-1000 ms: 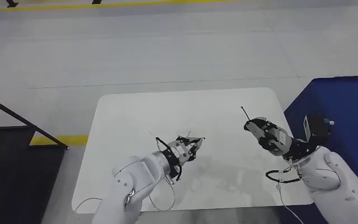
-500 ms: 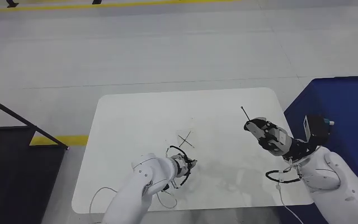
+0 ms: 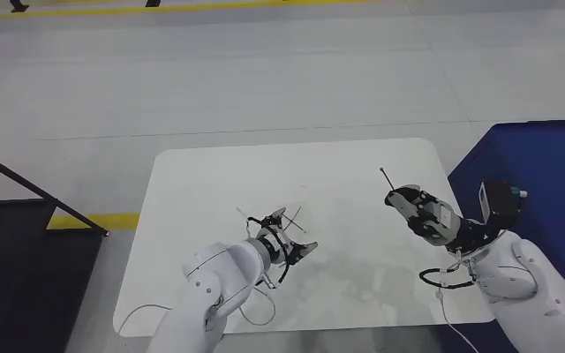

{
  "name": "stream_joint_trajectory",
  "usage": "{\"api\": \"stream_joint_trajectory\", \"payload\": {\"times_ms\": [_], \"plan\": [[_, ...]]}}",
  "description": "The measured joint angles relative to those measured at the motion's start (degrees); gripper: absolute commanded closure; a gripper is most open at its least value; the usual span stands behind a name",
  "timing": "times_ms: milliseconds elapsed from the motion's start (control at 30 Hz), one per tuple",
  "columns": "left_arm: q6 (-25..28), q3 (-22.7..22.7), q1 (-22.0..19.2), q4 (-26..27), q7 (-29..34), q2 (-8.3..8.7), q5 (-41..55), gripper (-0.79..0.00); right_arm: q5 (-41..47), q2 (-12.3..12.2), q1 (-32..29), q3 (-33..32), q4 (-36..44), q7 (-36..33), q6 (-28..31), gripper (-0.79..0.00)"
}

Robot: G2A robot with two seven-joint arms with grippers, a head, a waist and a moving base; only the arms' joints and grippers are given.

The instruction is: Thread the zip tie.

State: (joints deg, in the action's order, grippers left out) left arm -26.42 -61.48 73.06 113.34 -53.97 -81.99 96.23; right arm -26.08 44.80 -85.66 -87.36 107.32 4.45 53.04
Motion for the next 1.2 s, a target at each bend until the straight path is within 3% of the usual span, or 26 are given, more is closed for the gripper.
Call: {"api": "stream_joint_trajectory", "payload": {"times_ms": [200, 300, 467, 567, 667, 733, 833, 967, 1067, 1133, 1200], "plan": [[2.67, -0.82, 0.95, 0.65, -1.42, -0.14, 2.69, -0.785, 0.00, 0.00, 0.00, 0.00, 0.00, 0.00, 0.00, 0.000], [11.97, -3.26, 2.07, 6.14, -10.51, -0.61, 12.39, -0.785, 0.00, 0.00, 0.00, 0.00, 0.00, 0.00, 0.00, 0.000], [35.17, -8.06, -0.04, 13.66, -30.70, -1.57, 31.59, -0.785, 0.00, 0.00, 0.00, 0.00, 0.00, 0.00, 0.00, 0.000], [42.49, -9.92, -2.96, 13.73, -34.28, -1.40, 41.01, -0.785, 0.00, 0.00, 0.00, 0.00, 0.00, 0.00, 0.00, 0.000], [38.29, -10.07, -5.58, 11.54, -33.85, -0.65, 41.41, -0.785, 0.00, 0.00, 0.00, 0.00, 0.00, 0.00, 0.00, 0.000], [30.21, -8.43, -6.99, 11.66, -30.51, -0.11, 35.88, -0.785, 0.00, 0.00, 0.00, 0.00, 0.00, 0.00, 0.00, 0.000], [16.77, -4.82, -4.64, 11.21, -19.11, 0.77, 22.10, -0.785, 0.00, 0.00, 0.00, 0.00, 0.00, 0.00, 0.00, 0.000], [5.00, -2.00, -0.17, 11.35, 0.20, 1.85, 1.86, -0.785, 0.00, 0.00, 0.00, 0.00, 0.00, 0.00, 0.00, 0.000], [3.00, -2.02, -0.13, 11.48, 11.62, 1.90, -2.92, -0.785, 0.00, 0.00, 0.00, 0.00, 0.00, 0.00, 0.00, 0.000], [4.68, -2.04, -0.20, 11.46, 12.29, 1.88, -0.92, -0.785, 0.00, 0.00, 0.00, 0.00, 0.00, 0.00, 0.00, 0.000], [4.81, -2.04, -0.19, 11.46, 8.26, 1.88, -0.38, -0.785, 0.00, 0.00, 0.00, 0.00, 0.00, 0.00, 0.00, 0.000]]}}
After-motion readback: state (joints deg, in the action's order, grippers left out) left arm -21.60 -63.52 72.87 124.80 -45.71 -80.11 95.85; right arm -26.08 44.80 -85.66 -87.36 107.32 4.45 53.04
